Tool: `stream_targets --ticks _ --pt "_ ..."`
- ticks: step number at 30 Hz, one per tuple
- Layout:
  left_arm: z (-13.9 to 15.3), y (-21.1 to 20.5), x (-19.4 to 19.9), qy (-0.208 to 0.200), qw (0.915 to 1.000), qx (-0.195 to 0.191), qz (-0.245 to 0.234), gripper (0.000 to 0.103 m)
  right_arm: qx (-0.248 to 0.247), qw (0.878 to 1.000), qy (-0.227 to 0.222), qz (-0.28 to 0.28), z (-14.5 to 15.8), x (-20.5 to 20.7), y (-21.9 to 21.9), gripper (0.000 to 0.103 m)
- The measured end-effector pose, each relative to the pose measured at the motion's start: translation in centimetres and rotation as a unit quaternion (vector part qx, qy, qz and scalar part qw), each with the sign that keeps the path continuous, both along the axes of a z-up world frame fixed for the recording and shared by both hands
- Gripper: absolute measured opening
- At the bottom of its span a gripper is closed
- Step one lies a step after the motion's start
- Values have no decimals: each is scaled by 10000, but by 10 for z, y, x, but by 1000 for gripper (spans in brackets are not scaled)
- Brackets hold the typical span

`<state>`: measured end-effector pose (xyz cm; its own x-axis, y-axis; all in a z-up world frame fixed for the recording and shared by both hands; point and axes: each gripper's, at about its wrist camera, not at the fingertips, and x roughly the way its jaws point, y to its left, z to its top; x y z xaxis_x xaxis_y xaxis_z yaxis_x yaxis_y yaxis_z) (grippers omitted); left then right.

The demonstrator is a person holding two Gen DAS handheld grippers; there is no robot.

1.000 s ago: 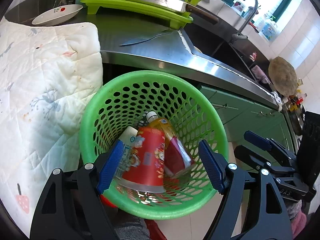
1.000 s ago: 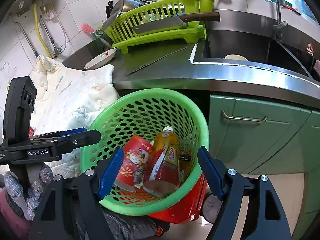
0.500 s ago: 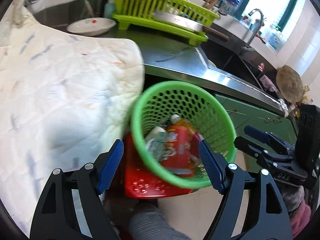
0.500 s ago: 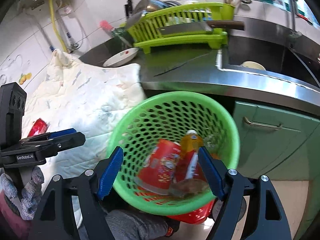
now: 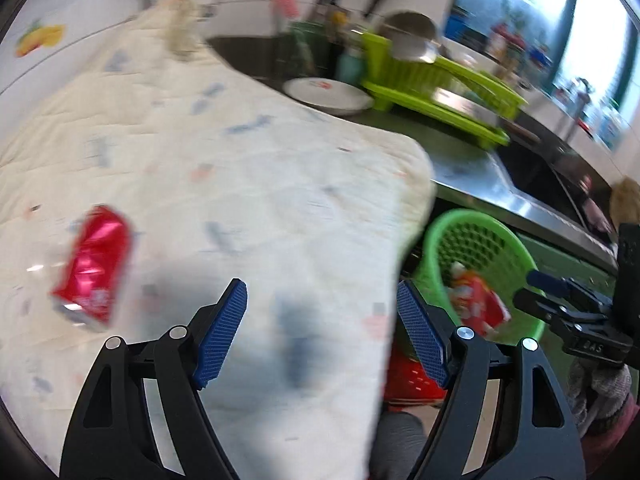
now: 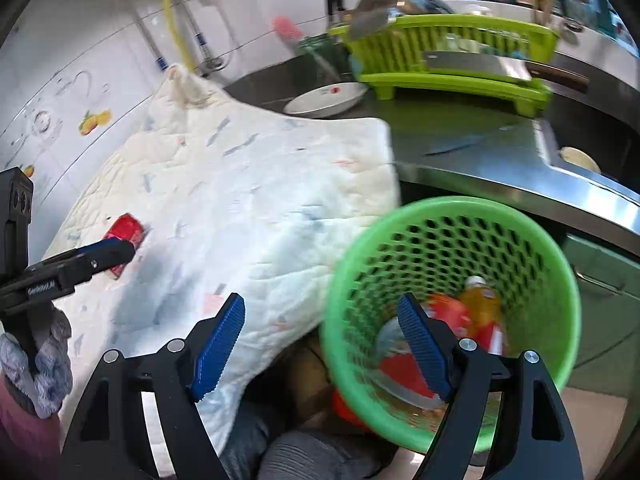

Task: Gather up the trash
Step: 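Move both tools back over the clear cup and red can on the cloth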

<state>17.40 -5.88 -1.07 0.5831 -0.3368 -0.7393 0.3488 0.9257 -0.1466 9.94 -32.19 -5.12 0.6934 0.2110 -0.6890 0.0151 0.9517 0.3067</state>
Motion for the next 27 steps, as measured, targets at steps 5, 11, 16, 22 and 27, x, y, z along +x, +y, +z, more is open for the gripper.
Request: stream_targets --ticks 5,11,16,22,27 --pt "14 70 11 -134 9972 -95 736 76 -44 9994 -24 344 7 19 38 76" --pt "23 144 24 -280 9864 -128 1617 76 -66 9976 -43 694 14 36 77 76" --pt "16 200 40 -175 9745 -240 2224 76 -25 9954 10 962 14 47 107 76" --pt "-2 236 66 136 9661 -345 2554 76 -64 9927 21 1202 14 58 136 76" --pt "-23 238 92 538 9671 -331 2462 79 -72 9914 70 1302 12 65 150 76"
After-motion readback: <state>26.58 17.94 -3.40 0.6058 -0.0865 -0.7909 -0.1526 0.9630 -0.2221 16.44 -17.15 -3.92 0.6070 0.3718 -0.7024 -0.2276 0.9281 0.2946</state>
